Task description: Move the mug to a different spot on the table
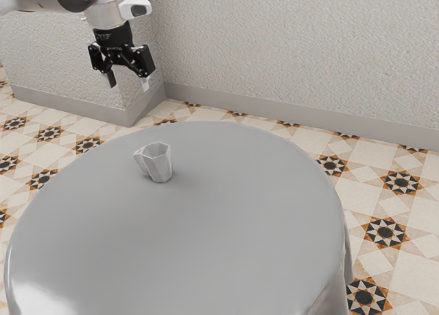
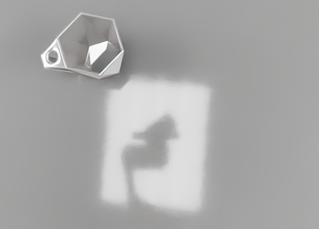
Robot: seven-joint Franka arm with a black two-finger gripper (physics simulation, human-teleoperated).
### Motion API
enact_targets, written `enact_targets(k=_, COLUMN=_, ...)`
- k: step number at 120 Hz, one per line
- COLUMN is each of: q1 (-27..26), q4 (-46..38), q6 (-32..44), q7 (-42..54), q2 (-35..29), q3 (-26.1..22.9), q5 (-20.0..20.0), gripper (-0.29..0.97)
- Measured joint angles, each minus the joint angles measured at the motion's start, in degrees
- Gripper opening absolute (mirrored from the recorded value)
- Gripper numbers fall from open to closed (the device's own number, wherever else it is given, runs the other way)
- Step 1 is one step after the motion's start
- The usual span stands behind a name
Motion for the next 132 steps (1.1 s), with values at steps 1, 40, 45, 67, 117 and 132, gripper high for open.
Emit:
enact_targets(k=1, q1=0.01, q4=0.00, q6=0.01, q7=-0.01, q2=0.03, q3=0.00, q5=0.01, gripper=0.68)
enact_targets(k=40, q1=0.22, q4=-0.04, q6=-0.05, q7=-4.52, q2=-0.11, q3=3.23, q5=0.01, gripper=0.68)
enact_targets(k=45, q1=0.07, q4=-0.29, q6=0.20, q7=-6.35, q2=-0.32, q3=3.69, q5=0.03, gripper=0.68)
enact_targets(k=67, q1=-0.08, q4=-7.61, q6=5.43, q7=-20.24, q2=-3.72, q3=4.62, q5=-1.39, gripper=0.68)
enact_targets(k=117, q1=-0.13, q4=-21.90, q6=19.53, q7=-51.00, q2=-0.73, q3=9.86, q5=-3.74, gripper=0.68)
enact_targets(k=132, q1=0.04, q4=-19.94, q6=22.51, q7=-57.23, q2=3.79, q3=11.63, q5=-5.50, gripper=0.68)
